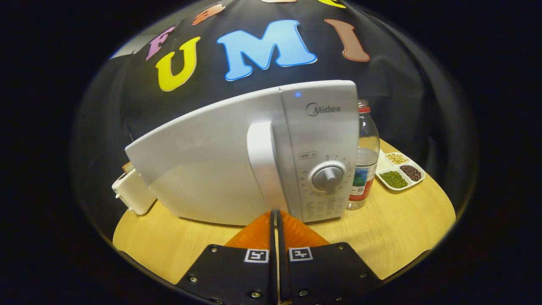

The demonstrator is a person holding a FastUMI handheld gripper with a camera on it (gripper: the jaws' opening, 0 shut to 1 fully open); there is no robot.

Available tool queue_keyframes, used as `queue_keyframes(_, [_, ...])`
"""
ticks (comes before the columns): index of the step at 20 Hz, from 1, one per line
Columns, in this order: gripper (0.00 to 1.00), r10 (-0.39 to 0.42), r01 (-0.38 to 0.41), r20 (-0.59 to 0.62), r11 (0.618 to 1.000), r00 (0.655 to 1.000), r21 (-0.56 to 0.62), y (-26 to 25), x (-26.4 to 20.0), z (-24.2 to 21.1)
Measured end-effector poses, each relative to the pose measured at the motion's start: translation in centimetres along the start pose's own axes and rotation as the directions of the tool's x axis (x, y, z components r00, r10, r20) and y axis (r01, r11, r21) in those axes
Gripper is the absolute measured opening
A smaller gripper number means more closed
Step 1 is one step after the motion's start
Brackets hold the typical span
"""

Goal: Open the microwave, put the food inside, and close the microwave door.

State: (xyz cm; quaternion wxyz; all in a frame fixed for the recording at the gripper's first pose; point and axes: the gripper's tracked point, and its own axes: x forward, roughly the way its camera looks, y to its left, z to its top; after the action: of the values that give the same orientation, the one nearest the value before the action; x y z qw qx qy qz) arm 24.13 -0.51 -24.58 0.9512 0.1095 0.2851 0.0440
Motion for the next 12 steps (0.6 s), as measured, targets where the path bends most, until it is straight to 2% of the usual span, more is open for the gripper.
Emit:
queue_keyframes(3, [0.03,0.02,-0.019,0.018,0.998,1.0,-0.063,0.5,-0.6,0.4])
queue_keyframes(5, [0.03,0.035,-0.028,0.085,0.995,0.996,-0.091,1.5,-2.2,2.4])
queue_keyframes(8, [0.03,0.061,-0.039,0.176,0.991,0.982,-0.128,3.2,-6.5,4.3])
queue_keyframes(12, [0.03,0.067,-0.017,0.286,0.985,0.956,-0.172,4.4,-14.0,5.8])
